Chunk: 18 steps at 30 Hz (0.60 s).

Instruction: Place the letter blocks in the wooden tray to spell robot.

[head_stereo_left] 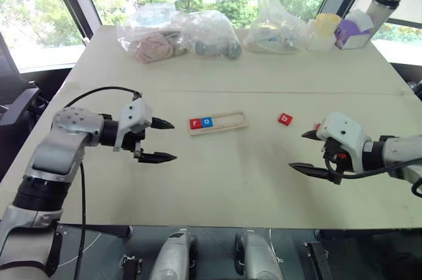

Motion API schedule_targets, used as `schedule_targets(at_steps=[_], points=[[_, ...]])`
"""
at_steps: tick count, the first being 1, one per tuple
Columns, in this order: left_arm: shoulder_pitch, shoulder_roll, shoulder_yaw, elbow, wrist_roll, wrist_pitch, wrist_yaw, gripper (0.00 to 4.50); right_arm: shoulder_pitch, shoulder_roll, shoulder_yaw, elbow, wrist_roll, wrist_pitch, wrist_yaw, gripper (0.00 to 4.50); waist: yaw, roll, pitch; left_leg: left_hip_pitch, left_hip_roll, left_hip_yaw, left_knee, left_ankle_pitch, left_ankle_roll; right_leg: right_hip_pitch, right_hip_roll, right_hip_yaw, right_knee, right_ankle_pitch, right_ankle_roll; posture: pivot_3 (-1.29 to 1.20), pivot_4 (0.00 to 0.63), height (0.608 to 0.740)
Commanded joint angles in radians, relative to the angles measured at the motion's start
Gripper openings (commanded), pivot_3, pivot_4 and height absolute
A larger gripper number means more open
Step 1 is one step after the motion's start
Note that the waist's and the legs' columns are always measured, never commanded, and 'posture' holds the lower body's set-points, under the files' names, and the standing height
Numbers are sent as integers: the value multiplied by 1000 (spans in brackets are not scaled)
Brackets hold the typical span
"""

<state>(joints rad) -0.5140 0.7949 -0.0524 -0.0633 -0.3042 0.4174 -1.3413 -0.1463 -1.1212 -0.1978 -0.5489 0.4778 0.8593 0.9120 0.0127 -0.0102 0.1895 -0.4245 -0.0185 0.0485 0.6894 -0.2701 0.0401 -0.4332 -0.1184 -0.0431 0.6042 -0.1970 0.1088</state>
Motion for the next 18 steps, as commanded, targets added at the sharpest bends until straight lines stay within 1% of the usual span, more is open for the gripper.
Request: schedule_targets(at_steps=[1,9,18], points=[[-1,4,31,-53,-34,29,40,4500,-40,-22,-25,3,7,-22,16,4470,0,0,0,0,0,0,0,0,0,0,0,0,0,0,0,0,150,740],[40,11,38,-127,-77,79,101,4500,-86,-10,19,-4,8,-12,17,4470,0,0,0,0,0,0,0,0,0,0,0,0,0,0,0,0,150,740],[5,11,15,-69,-66,45,95,4500,-92,-13,19,7,-3,-13,11,4470,0,0,0,0,0,0,0,0,0,0,0,0,0,0,0,0,150,740]])
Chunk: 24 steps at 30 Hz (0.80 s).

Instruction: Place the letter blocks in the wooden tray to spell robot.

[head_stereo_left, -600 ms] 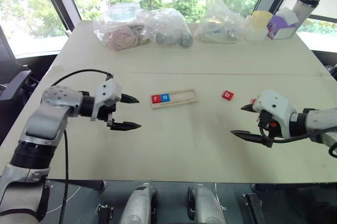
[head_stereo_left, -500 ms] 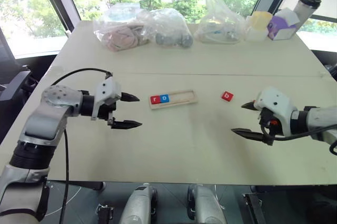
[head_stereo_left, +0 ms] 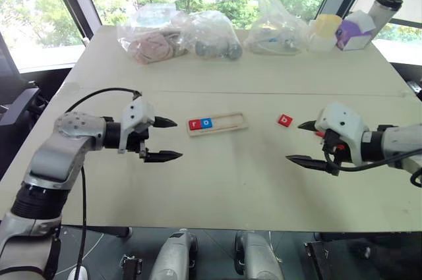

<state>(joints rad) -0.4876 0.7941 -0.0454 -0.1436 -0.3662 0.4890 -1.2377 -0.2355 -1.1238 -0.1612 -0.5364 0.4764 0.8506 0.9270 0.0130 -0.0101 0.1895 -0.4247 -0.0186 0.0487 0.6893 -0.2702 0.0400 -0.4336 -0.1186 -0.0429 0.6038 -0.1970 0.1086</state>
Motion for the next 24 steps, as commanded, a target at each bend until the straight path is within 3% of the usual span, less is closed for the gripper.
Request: schedule_targets(at_steps=[1,13,24], points=[[-28,10,4,26,2,-38,-12,4500,2,-9,-21,-8,-4,-2,-9,4470,0,0,0,0,0,0,0,0,0,0,0,0,0,0,0,0,150,740],[-134,-27,-50,187,52,-143,-52,4500,34,6,-49,-57,22,38,-50,4470,1,0,0,0,0,0,0,0,0,0,0,0,0,0,0,0,150,740],[-380,-200,-161,705,212,-458,-115,4500,79,35,-73,-129,49,82,-112,4470,2,0,0,-1,0,1,0,0,0,0,0,0,-1,0,0,0,150,740]])
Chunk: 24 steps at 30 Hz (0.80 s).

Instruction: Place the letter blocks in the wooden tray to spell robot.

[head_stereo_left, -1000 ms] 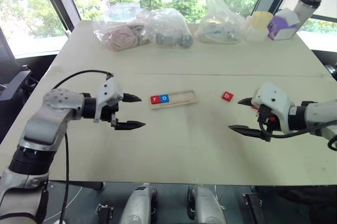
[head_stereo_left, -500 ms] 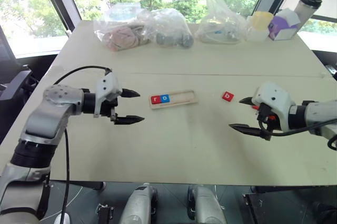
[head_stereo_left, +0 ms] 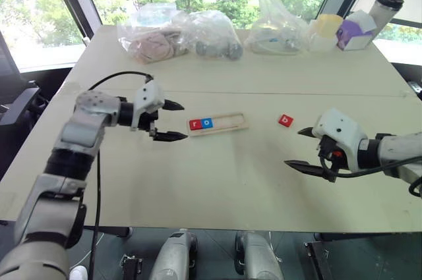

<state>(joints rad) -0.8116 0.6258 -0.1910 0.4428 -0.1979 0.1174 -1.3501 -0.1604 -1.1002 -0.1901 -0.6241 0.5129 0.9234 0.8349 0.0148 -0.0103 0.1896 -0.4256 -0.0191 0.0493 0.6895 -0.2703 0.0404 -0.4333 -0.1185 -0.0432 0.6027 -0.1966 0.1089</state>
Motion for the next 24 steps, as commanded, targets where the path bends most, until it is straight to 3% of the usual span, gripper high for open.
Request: schedule_targets(at_steps=[1,11,24], points=[[-75,-49,-21,171,59,-116,-3,4500,8,13,-47,-49,15,13,-27,4470,0,0,0,0,0,0,0,0,0,0,0,0,0,0,0,0,150,740],[-196,-201,-13,552,161,-260,89,4500,86,35,-105,-132,38,71,-84,4470,0,-1,0,-1,0,0,0,-1,1,0,0,0,0,2,4,0,150,740],[-231,-248,13,710,212,-333,208,4500,99,45,-116,-163,61,100,-117,4470,0,-1,0,-1,0,0,2,-1,2,1,0,0,0,3,6,0,150,740]])
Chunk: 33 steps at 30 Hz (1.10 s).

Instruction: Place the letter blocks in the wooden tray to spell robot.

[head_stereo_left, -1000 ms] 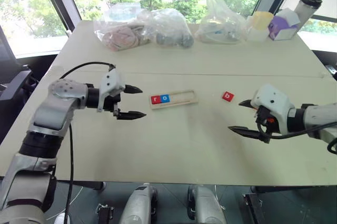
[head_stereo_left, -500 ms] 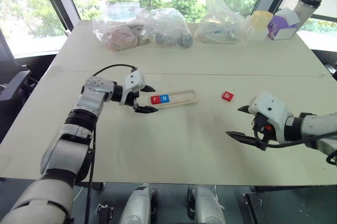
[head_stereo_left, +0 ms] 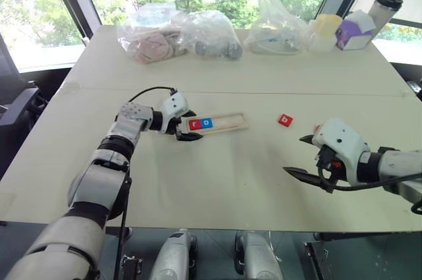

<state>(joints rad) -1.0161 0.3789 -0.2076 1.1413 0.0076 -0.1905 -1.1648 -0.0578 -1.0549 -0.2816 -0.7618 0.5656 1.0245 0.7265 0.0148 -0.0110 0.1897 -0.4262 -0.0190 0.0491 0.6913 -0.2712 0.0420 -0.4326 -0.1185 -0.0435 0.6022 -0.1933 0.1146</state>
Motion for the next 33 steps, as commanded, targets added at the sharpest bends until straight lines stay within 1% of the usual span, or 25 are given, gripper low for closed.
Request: schedule_targets(at_steps=[1,10,13,14,15,21,25,29,33], points=[[-25,-3,31,16,9,-25,25,4500,-3,-1,-24,-27,9,-1,-10,4470,0,0,0,0,0,0,0,0,0,0,0,0,0,0,0,0,150,740],[-21,-23,34,64,36,33,20,4500,-9,-9,-3,-16,0,-11,-14,4470,1,0,0,0,0,0,3,0,1,2,0,0,0,0,0,0,150,740],[-17,-25,30,69,44,43,5,3711,-13,-11,2,-14,-1,-12,-15,4500,0,0,0,0,0,0,4,-1,1,2,0,0,0,1,0,0,150,740],[-15,-25,26,69,47,44,-5,3310,-17,-11,4,-13,-1,-11,-15,4500,0,0,0,0,0,0,4,-1,1,2,0,0,0,1,0,0,150,740],[-13,-25,24,68,49,46,-12,3132,-19,-11,6,-12,0,-11,-15,4500,0,0,0,0,0,0,4,-1,2,2,0,0,0,1,0,0,150,740],[6,-15,14,39,49,48,-91,3135,-29,-9,9,-14,3,-5,-20,4500,0,0,-1,0,0,0,5,-2,2,3,0,0,-1,1,0,0,150,740],[27,-2,10,-15,45,32,-145,3135,-26,-3,11,-20,4,-2,-27,4500,0,0,-1,0,0,0,5,-2,3,3,-1,0,-1,1,0,0,150,740],[84,8,4,-122,28,25,-221,3135,-22,-1,8,-23,8,1,-30,4500,0,1,-1,0,0,0,4,-2,3,3,-1,0,-3,0,0,0,150,740],[179,32,-14,-301,10,43,-287,3135,-21,-6,3,-25,11,3,-29,4500,-1,1,-1,0,0,0,4,-3,4,3,-3,0,-3,-1,-3,0,150,740]])
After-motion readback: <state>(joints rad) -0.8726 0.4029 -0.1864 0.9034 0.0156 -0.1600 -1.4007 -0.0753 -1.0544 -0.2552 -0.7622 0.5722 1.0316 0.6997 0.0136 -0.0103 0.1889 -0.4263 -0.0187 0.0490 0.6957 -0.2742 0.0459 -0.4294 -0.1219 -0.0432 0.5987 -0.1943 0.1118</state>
